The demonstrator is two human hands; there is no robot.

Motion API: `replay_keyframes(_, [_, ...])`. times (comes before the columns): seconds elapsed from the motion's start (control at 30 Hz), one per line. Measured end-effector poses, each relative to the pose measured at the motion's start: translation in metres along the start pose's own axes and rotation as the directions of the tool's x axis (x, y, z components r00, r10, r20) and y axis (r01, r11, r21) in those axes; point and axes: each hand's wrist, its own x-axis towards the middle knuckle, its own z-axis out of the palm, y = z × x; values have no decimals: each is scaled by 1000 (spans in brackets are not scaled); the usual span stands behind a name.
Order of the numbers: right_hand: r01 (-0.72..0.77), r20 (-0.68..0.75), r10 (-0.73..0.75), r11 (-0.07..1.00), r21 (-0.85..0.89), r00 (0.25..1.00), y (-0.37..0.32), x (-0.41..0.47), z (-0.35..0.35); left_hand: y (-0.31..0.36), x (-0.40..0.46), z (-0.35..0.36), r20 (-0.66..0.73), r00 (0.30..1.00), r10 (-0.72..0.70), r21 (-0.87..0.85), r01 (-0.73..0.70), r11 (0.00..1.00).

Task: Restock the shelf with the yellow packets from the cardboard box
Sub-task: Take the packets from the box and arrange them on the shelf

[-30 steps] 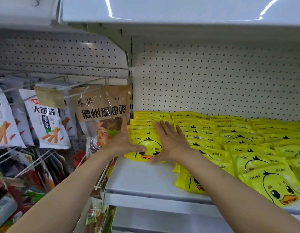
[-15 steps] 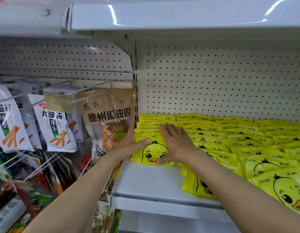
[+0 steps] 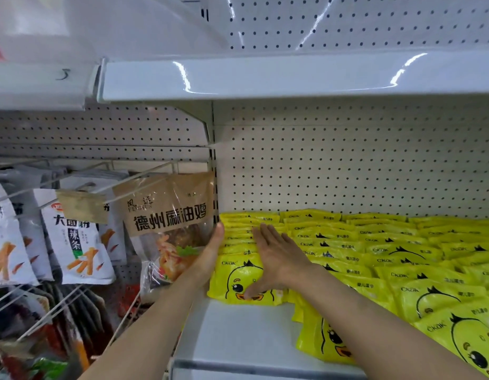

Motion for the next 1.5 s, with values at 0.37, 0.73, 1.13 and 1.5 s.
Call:
replay_keyframes(0.37, [33, -33, -32, 999, 22, 999, 6, -3, 3, 19, 29, -7, -108, 993, -38, -99, 27, 995])
replay_keyframes(0.73, [22, -2, -22, 1000, 5, 1000, 8, 0, 1, 26, 29, 8, -104, 994, -17, 88, 26, 996])
replay_keyframes(1.13, [59, 56, -56, 997, -50, 997, 19, -23, -9, 12, -8, -6, 317, 933, 168, 938, -334, 88])
replay_keyframes(1.5, [21, 21, -19, 993, -114, 1000, 13, -30, -3, -6, -10, 6, 350, 908, 229, 927, -300, -227])
